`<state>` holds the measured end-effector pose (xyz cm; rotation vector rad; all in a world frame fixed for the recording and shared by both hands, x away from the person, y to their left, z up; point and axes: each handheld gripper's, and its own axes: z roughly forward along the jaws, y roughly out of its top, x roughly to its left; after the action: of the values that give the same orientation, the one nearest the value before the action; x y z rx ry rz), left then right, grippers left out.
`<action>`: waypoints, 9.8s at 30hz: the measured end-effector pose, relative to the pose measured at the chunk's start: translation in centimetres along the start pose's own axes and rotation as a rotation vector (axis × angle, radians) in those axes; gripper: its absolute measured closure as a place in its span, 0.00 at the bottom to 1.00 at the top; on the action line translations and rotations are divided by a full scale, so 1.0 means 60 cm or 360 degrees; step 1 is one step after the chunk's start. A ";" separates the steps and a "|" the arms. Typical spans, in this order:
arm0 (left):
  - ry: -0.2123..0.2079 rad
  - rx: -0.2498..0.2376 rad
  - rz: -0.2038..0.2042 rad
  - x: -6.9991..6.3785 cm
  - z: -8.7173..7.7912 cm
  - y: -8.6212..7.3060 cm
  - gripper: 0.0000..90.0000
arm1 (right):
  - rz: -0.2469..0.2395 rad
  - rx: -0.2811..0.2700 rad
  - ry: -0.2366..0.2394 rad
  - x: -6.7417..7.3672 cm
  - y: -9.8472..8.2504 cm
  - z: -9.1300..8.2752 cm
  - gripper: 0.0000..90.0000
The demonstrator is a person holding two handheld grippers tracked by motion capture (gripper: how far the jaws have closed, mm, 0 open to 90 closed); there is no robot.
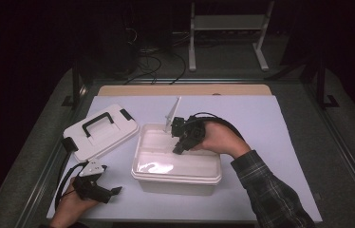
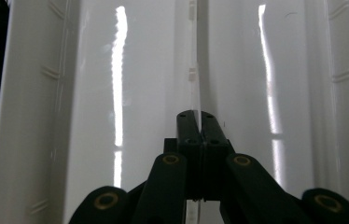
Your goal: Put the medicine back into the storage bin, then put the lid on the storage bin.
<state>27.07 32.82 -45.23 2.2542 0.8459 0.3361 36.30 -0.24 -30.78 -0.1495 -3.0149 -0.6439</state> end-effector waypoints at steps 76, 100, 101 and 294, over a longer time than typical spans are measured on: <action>0.0019 0.0021 -0.0014 -0.004 -0.018 0.013 0.02 | 0.1060 -0.0468 -0.0793 0.053 -0.439 0.059 0.02; 0.0115 0.0040 -0.0070 0.058 -0.080 0.096 0.06 | 0.1084 -0.0580 -0.0828 0.067 -0.458 0.079 0.02; 0.0121 0.0040 -0.0070 0.062 -0.082 0.100 0.06 | 0.1085 -0.0580 -0.0828 0.067 -0.458 0.079 0.02; -0.0925 0.0533 0.0923 -0.106 0.050 0.515 0.93 | 0.1091 -0.0587 -0.0823 0.067 -0.459 0.079 0.02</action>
<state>38.39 10.26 -26.07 2.6695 -0.0713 -0.2273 29.20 -22.95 -45.94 -1.4817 -2.8929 -1.1861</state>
